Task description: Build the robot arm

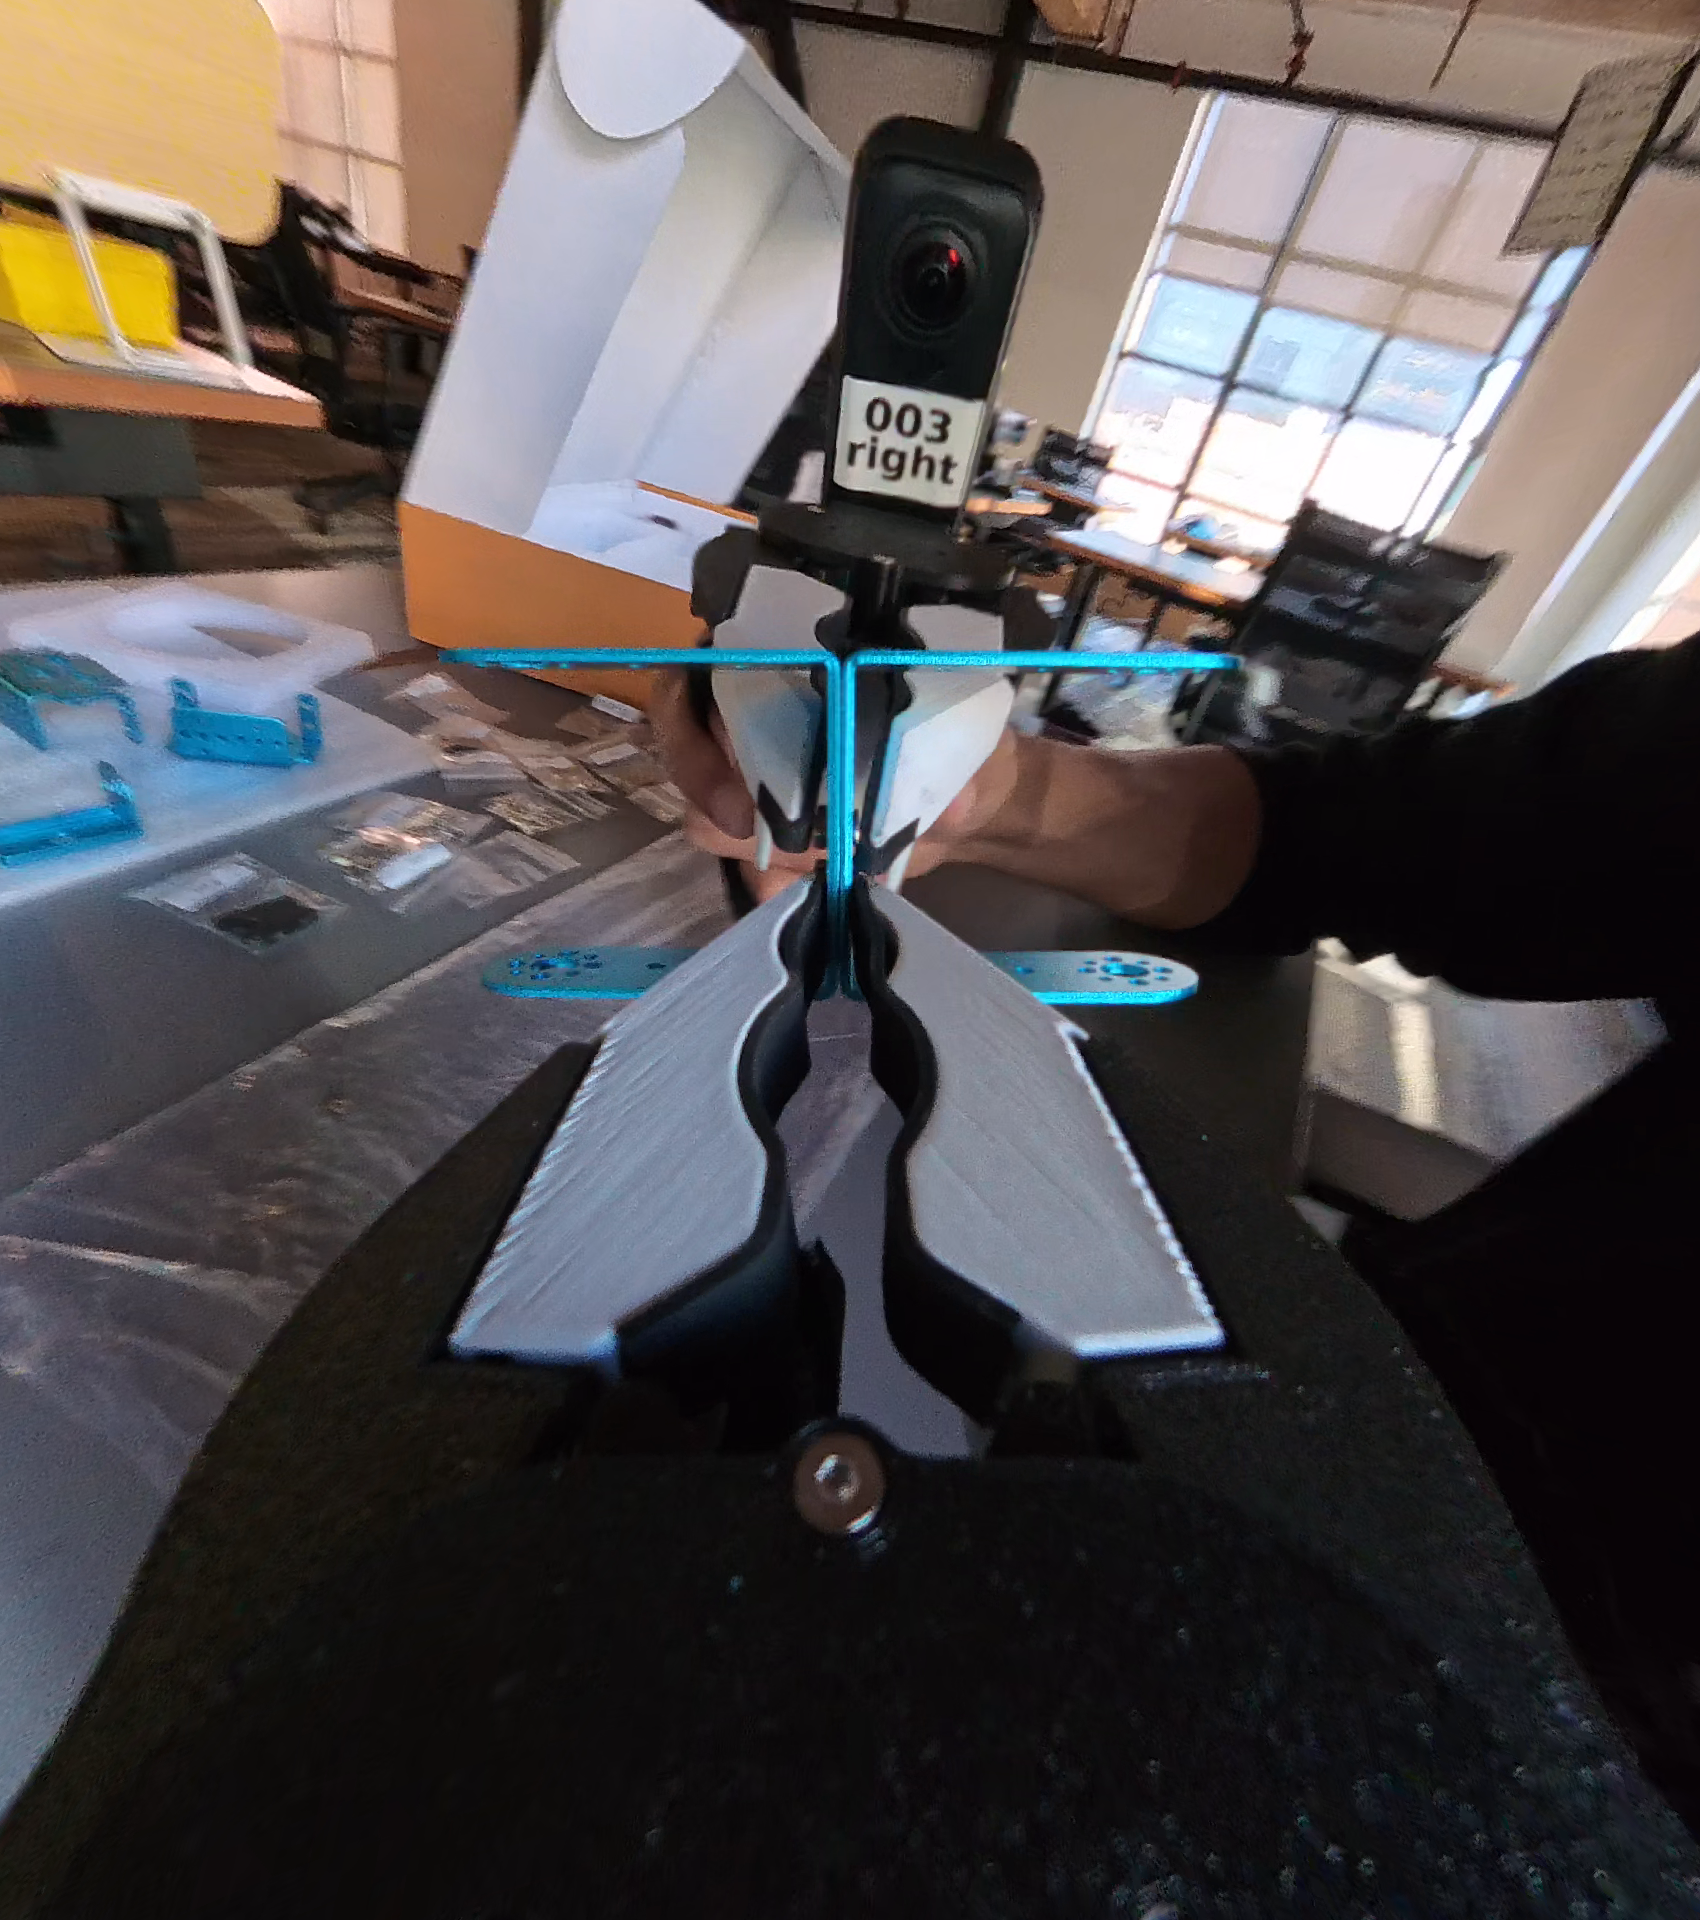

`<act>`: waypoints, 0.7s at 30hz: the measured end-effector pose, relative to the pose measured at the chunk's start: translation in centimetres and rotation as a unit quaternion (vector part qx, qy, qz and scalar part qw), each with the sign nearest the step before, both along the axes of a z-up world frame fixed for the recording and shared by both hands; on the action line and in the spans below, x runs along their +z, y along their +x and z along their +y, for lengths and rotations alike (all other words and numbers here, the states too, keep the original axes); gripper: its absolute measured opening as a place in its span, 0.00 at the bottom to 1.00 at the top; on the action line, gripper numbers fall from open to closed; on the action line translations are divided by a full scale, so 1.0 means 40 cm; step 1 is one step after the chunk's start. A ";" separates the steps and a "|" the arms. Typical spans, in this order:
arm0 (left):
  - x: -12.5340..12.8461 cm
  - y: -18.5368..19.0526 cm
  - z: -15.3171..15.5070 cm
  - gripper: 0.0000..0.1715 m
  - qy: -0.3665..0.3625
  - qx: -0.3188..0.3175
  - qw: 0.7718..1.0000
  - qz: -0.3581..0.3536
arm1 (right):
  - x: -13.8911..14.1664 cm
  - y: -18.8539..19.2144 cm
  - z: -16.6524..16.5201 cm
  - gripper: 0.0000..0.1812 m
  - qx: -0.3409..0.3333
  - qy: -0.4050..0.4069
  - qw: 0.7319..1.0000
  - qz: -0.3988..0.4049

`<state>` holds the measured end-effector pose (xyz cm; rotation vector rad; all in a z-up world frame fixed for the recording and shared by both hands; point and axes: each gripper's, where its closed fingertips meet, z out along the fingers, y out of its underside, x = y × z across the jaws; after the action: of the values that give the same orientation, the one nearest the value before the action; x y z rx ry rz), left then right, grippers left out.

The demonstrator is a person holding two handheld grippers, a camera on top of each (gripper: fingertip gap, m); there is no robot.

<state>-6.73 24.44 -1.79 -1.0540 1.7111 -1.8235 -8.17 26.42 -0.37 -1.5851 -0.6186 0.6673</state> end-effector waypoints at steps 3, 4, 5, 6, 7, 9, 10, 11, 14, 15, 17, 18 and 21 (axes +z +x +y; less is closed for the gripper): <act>0.002 0.003 0.006 0.01 0.093 0.039 0.994 -0.049 | -0.002 0.009 0.003 0.09 -0.011 -0.008 1.000 -0.004; 0.005 -0.001 0.004 0.01 0.120 0.047 0.990 -0.065 | -0.001 0.010 -0.001 0.11 -0.005 -0.009 1.000 -0.005; 0.007 -0.003 0.002 0.01 0.150 0.056 0.984 -0.082 | 0.000 0.011 -0.006 0.13 0.001 -0.014 1.000 -0.004; 0.007 -0.002 0.004 0.01 0.182 0.071 0.976 -0.094 | -0.001 0.013 -0.011 0.13 0.007 -0.021 1.000 -0.002; 0.002 0.003 0.012 0.01 0.212 0.090 0.968 -0.097 | -0.002 0.014 -0.017 0.16 0.014 -0.026 1.000 -0.002; 0.002 0.010 0.030 0.01 0.262 0.127 0.950 -0.113 | -0.018 0.018 -0.027 0.18 0.021 -0.038 0.999 -0.022; -0.001 0.012 0.035 0.01 0.282 0.135 0.943 -0.117 | -0.028 0.022 -0.032 0.19 0.023 -0.045 0.998 -0.036; -0.006 0.013 0.038 0.01 0.294 0.139 0.938 -0.117 | -0.035 0.030 -0.033 0.18 0.017 -0.053 0.997 -0.045; -0.007 0.016 0.046 0.01 0.317 0.153 0.927 -0.131 | -0.038 0.044 -0.038 0.20 0.013 -0.065 0.996 -0.052; -0.008 0.017 0.049 0.02 0.334 0.159 0.919 -0.139 | -0.044 0.049 -0.039 0.22 0.013 -0.074 0.995 -0.060; -0.007 0.017 0.053 0.02 0.359 0.168 0.906 -0.149 | -0.062 0.056 -0.052 0.27 0.021 -0.102 0.991 -0.081; -0.007 0.015 0.052 0.02 0.369 0.169 0.901 -0.154 | -0.071 0.061 -0.057 0.30 0.022 -0.114 0.989 -0.090; 0.004 0.010 0.055 0.02 0.403 0.181 0.880 -0.176 | -0.070 0.065 -0.071 0.32 0.027 -0.132 0.986 -0.096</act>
<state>-6.34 26.65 -1.62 -0.5739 1.6451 -0.8409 -5.56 23.56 -3.16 -1.9002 -0.7403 0.6613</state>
